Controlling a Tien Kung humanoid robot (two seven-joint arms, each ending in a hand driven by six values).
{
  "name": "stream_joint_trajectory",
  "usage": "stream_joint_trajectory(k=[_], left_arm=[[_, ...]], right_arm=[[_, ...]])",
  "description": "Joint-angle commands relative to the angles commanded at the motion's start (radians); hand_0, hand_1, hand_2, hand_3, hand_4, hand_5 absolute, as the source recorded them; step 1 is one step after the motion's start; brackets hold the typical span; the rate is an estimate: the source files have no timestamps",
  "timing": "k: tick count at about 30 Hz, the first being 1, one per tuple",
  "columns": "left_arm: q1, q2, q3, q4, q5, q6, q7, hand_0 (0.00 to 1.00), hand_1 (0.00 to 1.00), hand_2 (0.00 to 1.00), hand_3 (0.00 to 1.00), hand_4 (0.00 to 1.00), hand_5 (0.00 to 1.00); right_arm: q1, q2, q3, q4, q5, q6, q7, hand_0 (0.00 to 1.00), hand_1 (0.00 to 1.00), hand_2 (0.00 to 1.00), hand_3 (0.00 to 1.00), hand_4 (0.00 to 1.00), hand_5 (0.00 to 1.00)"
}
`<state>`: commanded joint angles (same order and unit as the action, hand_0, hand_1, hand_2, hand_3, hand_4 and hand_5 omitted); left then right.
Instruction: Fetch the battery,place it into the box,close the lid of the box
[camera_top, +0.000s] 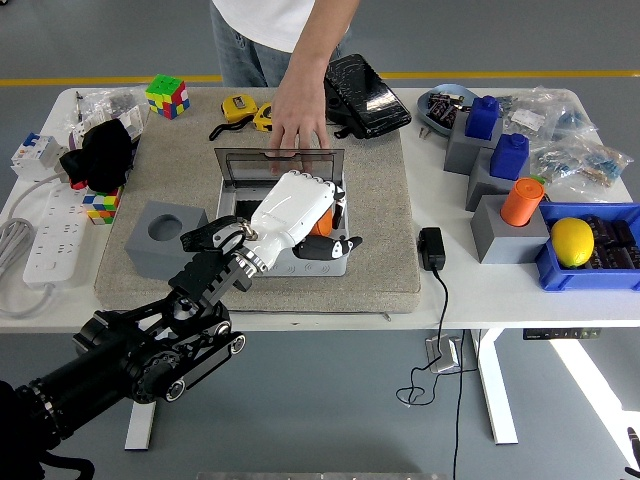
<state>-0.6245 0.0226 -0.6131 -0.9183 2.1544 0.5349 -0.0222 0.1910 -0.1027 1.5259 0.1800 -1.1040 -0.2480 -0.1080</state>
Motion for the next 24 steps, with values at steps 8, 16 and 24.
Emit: stream_joint_trajectory(k=[8, 16, 24], left_arm=[[-0.003, -0.002, -0.006, -0.013, 0.037, -0.004, 0.015, 0.294, 0.419, 0.366, 0.368, 0.722, 0.376], [0.001, -0.002, 0.000, -0.014, 0.050, -0.007, 0.021, 0.416, 0.619, 0.476, 0.465, 0.748, 0.381], [0.006, -0.002, 0.000, -0.029, 0.076, -0.012, 0.041, 0.482, 0.698, 0.617, 0.533, 0.765, 0.393]], right_arm=[[0.000, -0.001, -0.002, 0.000, 0.001, 0.000, -0.001, 0.821, 0.807, 0.766, 0.788, 0.998, 0.998], [-0.003, -0.001, -0.005, 0.000, 0.002, 0.001, -0.003, 0.821, 0.807, 0.766, 0.788, 0.998, 0.998], [-0.010, -0.003, -0.001, 0.000, -0.002, 0.000, -0.004, 0.822, 0.806, 0.767, 0.789, 0.998, 0.998]])
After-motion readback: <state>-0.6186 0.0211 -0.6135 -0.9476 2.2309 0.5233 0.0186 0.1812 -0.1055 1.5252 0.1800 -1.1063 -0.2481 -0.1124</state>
